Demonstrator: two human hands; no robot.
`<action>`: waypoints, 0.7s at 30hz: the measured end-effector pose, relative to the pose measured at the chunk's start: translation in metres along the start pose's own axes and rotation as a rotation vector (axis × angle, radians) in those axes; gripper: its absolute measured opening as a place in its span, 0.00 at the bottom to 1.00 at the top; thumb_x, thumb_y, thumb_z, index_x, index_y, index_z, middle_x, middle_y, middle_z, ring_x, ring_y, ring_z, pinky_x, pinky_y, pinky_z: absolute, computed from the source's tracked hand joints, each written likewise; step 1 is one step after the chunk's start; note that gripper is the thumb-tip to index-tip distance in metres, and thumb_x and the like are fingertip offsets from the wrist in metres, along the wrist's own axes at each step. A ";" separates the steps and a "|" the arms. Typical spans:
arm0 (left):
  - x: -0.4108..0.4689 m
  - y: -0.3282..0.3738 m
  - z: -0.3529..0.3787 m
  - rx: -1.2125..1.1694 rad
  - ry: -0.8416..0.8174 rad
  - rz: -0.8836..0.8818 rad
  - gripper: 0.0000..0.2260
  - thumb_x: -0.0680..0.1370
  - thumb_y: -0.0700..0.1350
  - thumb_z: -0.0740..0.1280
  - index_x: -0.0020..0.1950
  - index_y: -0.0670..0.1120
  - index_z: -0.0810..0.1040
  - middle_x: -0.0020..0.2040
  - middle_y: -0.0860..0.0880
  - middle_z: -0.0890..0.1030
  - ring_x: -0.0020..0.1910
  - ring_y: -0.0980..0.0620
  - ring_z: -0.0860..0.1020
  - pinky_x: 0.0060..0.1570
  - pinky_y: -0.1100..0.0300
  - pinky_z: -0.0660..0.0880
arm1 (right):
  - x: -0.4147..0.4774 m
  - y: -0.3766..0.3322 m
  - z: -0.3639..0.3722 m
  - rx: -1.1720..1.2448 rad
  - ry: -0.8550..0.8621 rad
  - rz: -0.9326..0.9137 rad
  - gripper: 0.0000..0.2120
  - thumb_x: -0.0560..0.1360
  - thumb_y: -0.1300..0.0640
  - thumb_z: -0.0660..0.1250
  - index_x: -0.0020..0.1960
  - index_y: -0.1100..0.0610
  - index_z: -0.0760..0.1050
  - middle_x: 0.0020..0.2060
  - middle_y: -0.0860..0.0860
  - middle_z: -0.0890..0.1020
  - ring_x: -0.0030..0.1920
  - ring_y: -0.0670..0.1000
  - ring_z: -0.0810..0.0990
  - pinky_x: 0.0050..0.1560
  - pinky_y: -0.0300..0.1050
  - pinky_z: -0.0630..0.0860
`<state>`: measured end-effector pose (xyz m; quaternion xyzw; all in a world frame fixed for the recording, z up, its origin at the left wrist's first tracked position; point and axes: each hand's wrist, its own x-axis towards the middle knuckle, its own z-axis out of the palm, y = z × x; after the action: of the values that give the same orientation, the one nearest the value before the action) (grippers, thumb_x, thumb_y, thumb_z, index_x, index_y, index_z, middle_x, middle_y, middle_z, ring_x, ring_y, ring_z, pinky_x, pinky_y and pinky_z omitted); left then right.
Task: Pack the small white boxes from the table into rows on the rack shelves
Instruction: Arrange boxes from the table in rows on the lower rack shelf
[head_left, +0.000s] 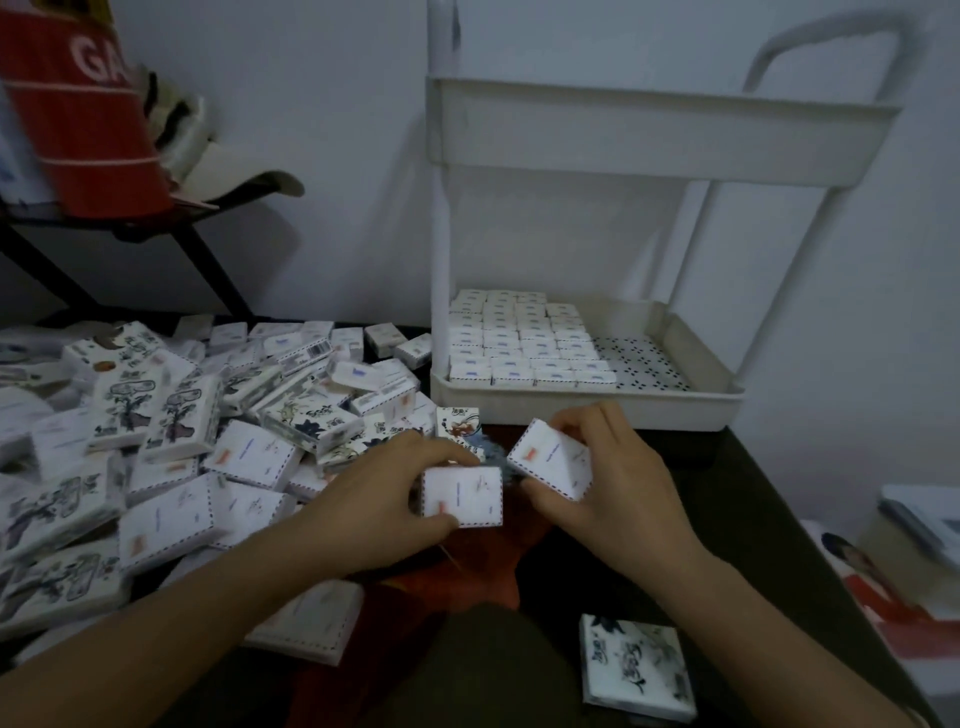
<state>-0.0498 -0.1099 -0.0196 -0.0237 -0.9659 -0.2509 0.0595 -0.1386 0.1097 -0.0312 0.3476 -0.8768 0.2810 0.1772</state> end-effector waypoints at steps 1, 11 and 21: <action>0.007 0.004 -0.002 -0.034 -0.009 0.007 0.22 0.72 0.51 0.72 0.64 0.64 0.71 0.57 0.60 0.72 0.55 0.63 0.71 0.55 0.59 0.73 | 0.000 0.004 -0.003 0.001 0.019 0.018 0.27 0.67 0.39 0.72 0.60 0.50 0.70 0.52 0.43 0.71 0.49 0.42 0.73 0.41 0.40 0.74; 0.111 0.046 -0.015 -0.541 0.066 -0.020 0.20 0.73 0.36 0.70 0.56 0.60 0.77 0.55 0.59 0.78 0.49 0.57 0.79 0.42 0.65 0.78 | 0.031 0.059 -0.025 -0.018 0.168 0.156 0.29 0.68 0.43 0.73 0.65 0.50 0.70 0.55 0.44 0.70 0.49 0.39 0.70 0.43 0.30 0.66; 0.260 0.046 -0.011 -0.640 0.212 -0.079 0.16 0.75 0.35 0.61 0.48 0.56 0.81 0.50 0.50 0.82 0.42 0.56 0.78 0.33 0.65 0.73 | 0.103 0.113 -0.016 0.031 0.203 0.232 0.25 0.69 0.45 0.73 0.62 0.45 0.67 0.53 0.41 0.72 0.49 0.43 0.76 0.44 0.47 0.78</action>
<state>-0.3033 -0.0705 0.0450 0.0224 -0.8267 -0.5446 0.1395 -0.2892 0.1346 -0.0087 0.2165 -0.8843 0.3467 0.2259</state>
